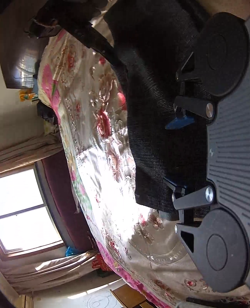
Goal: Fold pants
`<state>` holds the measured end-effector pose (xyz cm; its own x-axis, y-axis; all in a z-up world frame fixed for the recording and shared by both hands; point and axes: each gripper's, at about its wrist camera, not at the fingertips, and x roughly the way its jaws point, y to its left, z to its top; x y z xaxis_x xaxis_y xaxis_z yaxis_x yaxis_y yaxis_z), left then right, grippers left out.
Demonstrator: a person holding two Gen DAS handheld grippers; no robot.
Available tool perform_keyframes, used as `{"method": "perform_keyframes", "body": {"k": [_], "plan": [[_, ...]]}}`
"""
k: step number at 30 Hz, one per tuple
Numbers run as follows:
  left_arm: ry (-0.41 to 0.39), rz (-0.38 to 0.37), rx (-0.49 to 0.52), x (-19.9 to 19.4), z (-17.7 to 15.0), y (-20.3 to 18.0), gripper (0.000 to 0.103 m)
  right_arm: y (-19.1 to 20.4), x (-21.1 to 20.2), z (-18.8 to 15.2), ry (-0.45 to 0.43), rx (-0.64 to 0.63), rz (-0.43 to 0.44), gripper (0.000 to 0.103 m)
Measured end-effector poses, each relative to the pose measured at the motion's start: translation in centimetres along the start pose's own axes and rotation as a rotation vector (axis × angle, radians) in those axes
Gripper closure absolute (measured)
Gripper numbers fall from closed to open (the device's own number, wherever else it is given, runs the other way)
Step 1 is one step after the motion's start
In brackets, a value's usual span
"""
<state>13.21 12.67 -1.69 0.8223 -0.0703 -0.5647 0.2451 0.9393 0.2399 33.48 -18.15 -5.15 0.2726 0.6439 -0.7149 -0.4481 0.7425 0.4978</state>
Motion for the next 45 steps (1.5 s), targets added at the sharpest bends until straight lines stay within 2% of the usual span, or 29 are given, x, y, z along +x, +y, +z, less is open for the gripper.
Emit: {"method": "perform_keyframes", "body": {"k": [3,5,8,11,12,14,16,19,22,24,26,28,31,34,36,38,39,42,45], "plan": [[0.021,0.003,0.047,0.1,0.2,-0.3,0.035,0.8,0.2,0.1,0.017,0.0,-0.03,0.085],[0.033,0.001,0.065,0.1,0.2,-0.2,0.034,-0.1,-0.1,0.3,-0.008,0.07,-0.022,0.086],[0.049,0.006,0.047,0.4,0.2,-0.3,0.032,-1.0,0.5,0.3,-0.095,0.174,-0.033,0.086],[0.026,0.039,0.117,0.6,-0.5,-1.4,0.03,-0.9,1.5,-0.4,-0.159,0.186,-0.072,0.085],[0.019,0.042,0.129,0.4,-0.6,-1.4,0.03,-0.8,0.9,-0.5,-0.174,0.209,-0.068,0.083],[0.018,0.041,0.133,-0.1,-0.7,-1.2,0.029,0.2,-1.8,-1.4,-0.262,0.22,-0.125,0.079],[0.008,0.051,0.134,-0.7,-1.2,-1.0,0.028,1.6,-5.3,-3.3,-0.358,0.186,-0.239,0.076],[0.011,0.082,0.133,-1.9,-2.2,-0.8,0.028,1.7,-9.6,-8.4,-0.382,0.298,-0.284,0.076],[0.034,0.107,0.139,-2.9,-2.1,-0.7,0.028,1.0,-12.2,-13.7,-0.386,0.356,-0.385,0.07],[0.034,0.126,0.132,-3.4,-1.4,-0.8,0.029,-0.7,-13.0,-16.1,-0.397,0.445,-0.352,0.07],[0.023,0.111,0.123,-4.1,-0.7,-1.3,0.029,-2.1,-12.9,-17.6,-0.414,0.522,-0.254,0.069],[0.008,0.086,0.14,-4.7,-0.1,-2.1,0.029,-2.7,-12.8,-17.9,-0.418,0.518,-0.174,0.069],[-0.025,0.082,0.218,-5.4,0.8,-4.0,0.029,-3.7,-13.5,-18.4,-0.396,0.493,-0.105,0.072],[-0.067,-0.015,0.226,-6.3,2.2,-5.9,0.029,-4.8,-13.6,-17.9,-0.389,0.491,-0.063,0.069],[-0.088,-0.127,0.196,-7.0,3.2,-7.5,0.029,-4.9,-12.7,-16.4,-0.386,0.469,-0.004,0.069],[-0.113,-0.251,0.192,-7.8,4.0,-9.9,0.029,-4.7,-11.8,-15.0,-0.384,0.416,-0.012,0.069],[-0.133,-0.288,0.211,-8.1,4.2,-11.3,0.028,-4.9,-11.2,-14.5,-0.38,0.413,0.012,0.069],[-0.164,-0.359,0.273,-7.7,4.7,-15.9,0.028,-6.2,-10.5,-14.0,-0.354,0.477,0.04,0.069],[-0.162,-0.413,0.307,-6.6,4.9,-19.1,0.028,-5.9,-13.0,-16.0,-0.414,0.457,0.0,0.069]]}}
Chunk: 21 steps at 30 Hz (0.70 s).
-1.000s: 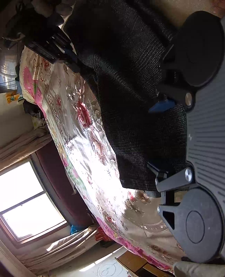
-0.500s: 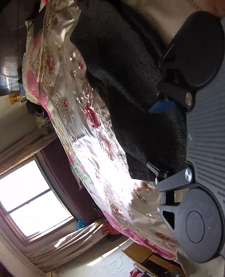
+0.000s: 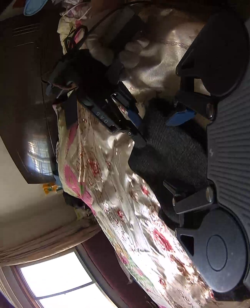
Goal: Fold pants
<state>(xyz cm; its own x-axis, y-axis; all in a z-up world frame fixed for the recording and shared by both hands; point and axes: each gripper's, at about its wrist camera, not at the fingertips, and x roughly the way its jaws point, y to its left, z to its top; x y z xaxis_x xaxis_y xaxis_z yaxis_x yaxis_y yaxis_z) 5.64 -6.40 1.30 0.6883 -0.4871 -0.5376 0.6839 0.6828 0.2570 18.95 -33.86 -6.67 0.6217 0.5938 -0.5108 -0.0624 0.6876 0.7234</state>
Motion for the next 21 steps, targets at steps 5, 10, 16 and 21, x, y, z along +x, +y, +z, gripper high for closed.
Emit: {"method": "perform_keyframes", "body": {"k": [5,10,16,21], "plan": [[0.014,-0.019,0.062,2.7,0.1,-3.0,0.028,-1.0,1.4,1.1,-0.027,0.023,0.052,0.069],[0.063,0.088,0.124,5.3,-0.4,-4.4,0.028,-1.1,5.1,2.3,0.018,-0.002,0.02,0.069],[0.082,0.054,0.121,5.5,-0.7,-4.7,0.043,-0.8,3.6,2.0,0.032,0.065,0.116,0.077],[0.08,0.053,0.09,5.6,-1.3,-4.3,0.056,0.0,5.5,3.0,0.068,-0.008,0.056,0.076]]}}
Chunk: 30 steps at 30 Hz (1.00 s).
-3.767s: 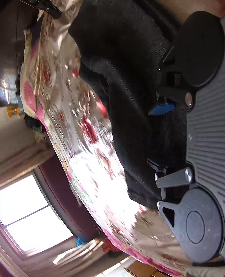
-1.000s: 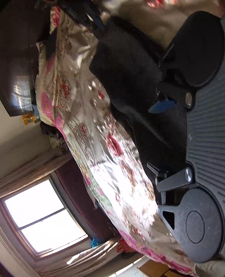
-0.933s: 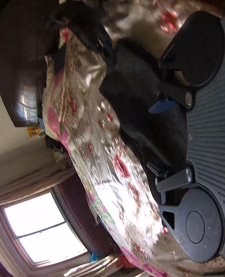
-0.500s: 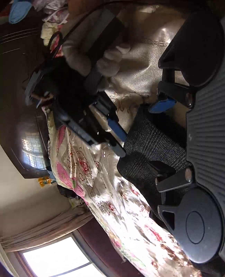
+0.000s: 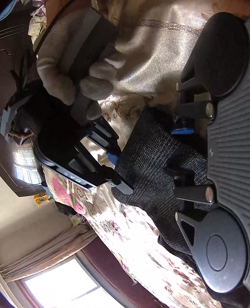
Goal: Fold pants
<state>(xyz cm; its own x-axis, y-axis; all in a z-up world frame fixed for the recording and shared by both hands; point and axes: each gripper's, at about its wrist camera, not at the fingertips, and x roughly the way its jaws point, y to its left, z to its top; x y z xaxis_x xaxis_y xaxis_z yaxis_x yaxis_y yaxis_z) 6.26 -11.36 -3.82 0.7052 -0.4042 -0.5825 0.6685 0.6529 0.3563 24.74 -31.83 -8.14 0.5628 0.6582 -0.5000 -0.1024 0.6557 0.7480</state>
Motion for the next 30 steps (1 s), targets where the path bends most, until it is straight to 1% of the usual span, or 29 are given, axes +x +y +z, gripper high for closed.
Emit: {"method": "perform_keyframes", "body": {"k": [1,2,3,4,6,7,8,10,13,14,15,16,17,18,20,21,22,23,24,25,26,27,29,30], "plan": [[0.005,-0.002,0.0,0.0,-0.1,0.0,0.056,-0.1,1.2,0.1,0.034,0.002,-0.005,0.076],[0.01,-0.004,-0.001,0.0,-0.1,0.1,0.056,-0.1,2.1,-0.2,0.049,0.002,0.002,0.076],[0.013,-0.005,-0.003,-0.1,0.0,0.1,0.056,0.1,2.3,-0.6,0.029,0.004,-0.01,0.076],[0.019,-0.009,-0.006,-0.2,0.1,0.2,0.056,0.5,2.0,-1.2,0.014,0.001,-0.028,0.085],[0.033,-0.04,-0.023,-0.3,0.5,0.7,0.056,1.0,0.5,-2.2,0.017,-0.02,-0.03,0.091],[0.032,-0.06,-0.038,-0.9,0.4,1.0,0.054,0.8,-0.6,-2.7,0.009,-0.021,-0.024,0.097],[0.026,-0.076,-0.052,-1.7,0.3,1.2,0.054,0.4,-1.5,-3.0,0.011,-0.01,-0.022,0.097],[0.009,-0.072,-0.046,-3.5,0.1,1.9,0.054,-0.5,-2.9,-3.4,0.019,0.017,-0.041,0.098],[-0.027,-0.074,-0.037,-6.1,-0.1,3.9,0.051,-1.5,-4.8,-3.1,-0.012,0.039,-0.082,0.097],[-0.044,-0.045,-0.031,-6.6,0.0,4.8,0.051,-1.6,-5.2,-2.7,-0.02,0.037,-0.095,0.097],[-0.054,-0.007,-0.023,-6.7,0.0,5.7,0.05,-1.7,-5.3,-2.3,-0.013,0.032,-0.109,0.097],[-0.058,0.034,-0.02,-6.3,0.1,6.6,0.048,-1.8,-5.5,-1.9,-0.008,0.039,-0.124,0.091],[-0.047,0.085,-0.03,-5.4,-0.1,7.8,0.047,-1.8,-5.6,-1.9,-0.009,0.049,-0.138,0.09],[-0.024,0.121,-0.062,-4.5,-0.3,9.1,0.047,-1.6,-5.7,-2.0,0.0,0.044,-0.142,0.087],[0.039,0.125,-0.151,-2.9,-1.6,11.5,0.047,-1.1,-6.2,-2.9,-0.001,0.042,-0.137,0.083],[0.082,0.148,-0.192,-1.6,-2.6,12.8,0.048,-1.0,-6.4,-3.4,-0.004,0.054,-0.125,0.075],[0.109,0.163,-0.195,-1.1,-3.5,13.1,0.048,-0.9,-6.7,-4.0,-0.007,0.067,-0.119,0.069],[0.13,0.158,-0.188,-0.6,-4.5,12.9,0.048,-0.6,-6.9,-4.7,-0.009,0.065,-0.12,0.068],[0.139,0.147,-0.196,-0.5,-5.2,12.7,0.048,-0.4,-7.1,-5.2,-0.021,0.054,-0.131,0.07],[0.138,0.148,-0.208,-0.4,-5.5,12.5,0.05,-0.1,-7.2,-5.8,-0.042,0.051,-0.163,0.085],[0.136,0.158,-0.21,-0.4,-5.4,12.3,0.05,0.1,-7.1,-5.9,-0.037,0.059,-0.199,0.092],[0.123,0.172,-0.214,-0.9,-5.0,12.1,0.054,0.4,-7.1,-6.0,-0.031,0.071,-0.207,0.095],[-0.004,0.171,-0.254,-2.6,-3.2,12.3,0.055,1.7,-7.6,-6.1,-0.033,0.048,-0.234,0.096],[-0.032,0.171,-0.263,-2.4,-2.3,12.4,0.054,2.6,-7.9,-6.1,-0.035,0.02,-0.253,0.096]]}}
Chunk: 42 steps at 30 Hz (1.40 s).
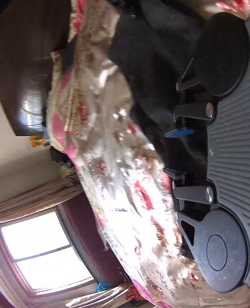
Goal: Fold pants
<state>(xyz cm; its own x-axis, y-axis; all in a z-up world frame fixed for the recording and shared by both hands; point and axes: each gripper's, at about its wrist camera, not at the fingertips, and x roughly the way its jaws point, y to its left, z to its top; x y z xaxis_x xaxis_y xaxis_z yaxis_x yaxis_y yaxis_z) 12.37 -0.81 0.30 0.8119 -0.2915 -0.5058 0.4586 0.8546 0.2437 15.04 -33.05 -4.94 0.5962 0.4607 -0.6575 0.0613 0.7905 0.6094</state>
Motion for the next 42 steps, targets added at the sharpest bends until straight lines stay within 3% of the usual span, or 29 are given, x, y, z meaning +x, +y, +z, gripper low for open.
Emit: {"method": "perform_keyframes", "body": {"k": [2,4,8,11,14,16,17,18,20,24,28,32,35,39,42], "plan": [[0.052,0.008,0.028,3.5,1.1,-0.8,0.054,1.1,-0.5,0.1,0.006,-0.029,-0.029,0.096],[0.191,0.052,0.087,8.1,0.5,-1.7,0.053,1.6,-0.3,0.5,0.022,-0.046,-0.063,0.096],[0.164,0.136,0.199,9.6,1.4,-2.8,0.051,2.4,-0.3,0.6,0.01,-0.033,-0.087,0.096],[0.103,0.133,0.09,6.7,2.1,-0.5,0.051,3.1,-1.1,0.6,-0.007,-0.014,-0.089,0.096],[0.036,0.115,0.023,1.6,0.1,1.4,0.05,5.1,-1.9,1.0,-0.028,-0.032,-0.068,0.096],[0.058,0.099,0.058,0.4,-1.9,1.0,0.048,7.6,-1.7,1.5,-0.034,-0.056,-0.047,0.096],[0.124,0.081,0.101,1.1,-3.5,0.4,0.048,9.0,-1.5,1.9,-0.031,-0.065,-0.043,0.095],[0.134,0.083,0.118,1.3,-4.9,0.1,0.047,10.4,-1.1,2.2,-0.03,-0.073,-0.04,0.095],[0.093,0.086,0.13,0.1,-5.2,0.1,0.048,13.4,-0.2,2.7,-0.03,-0.099,-0.028,0.095],[0.087,0.028,0.016,-2.3,-5.5,2.6,0.047,21.3,3.6,2.5,-0.015,-0.258,-0.078,0.095],[0.07,-0.01,-0.072,-3.4,-7.2,4.4,0.046,27.6,9.8,0.6,0.071,-0.363,-0.107,0.095],[0.04,-0.026,-0.155,-4.5,-8.2,6.1,0.046,30.8,15.4,-1.8,0.125,-0.374,-0.143,0.095],[0.022,-0.038,-0.148,-4.9,-9.1,7.2,0.046,32.6,18.0,-3.7,0.158,-0.434,-0.224,0.093],[0.013,-0.078,-0.178,-5.0,-9.6,8.3,0.046,34.9,19.8,-5.4,0.172,-0.59,-0.313,0.089],[0.006,-0.083,-0.193,-5.1,-9.7,8.8,0.046,35.3,20.6,-5.3,0.154,-0.594,-0.319,0.089]]}}
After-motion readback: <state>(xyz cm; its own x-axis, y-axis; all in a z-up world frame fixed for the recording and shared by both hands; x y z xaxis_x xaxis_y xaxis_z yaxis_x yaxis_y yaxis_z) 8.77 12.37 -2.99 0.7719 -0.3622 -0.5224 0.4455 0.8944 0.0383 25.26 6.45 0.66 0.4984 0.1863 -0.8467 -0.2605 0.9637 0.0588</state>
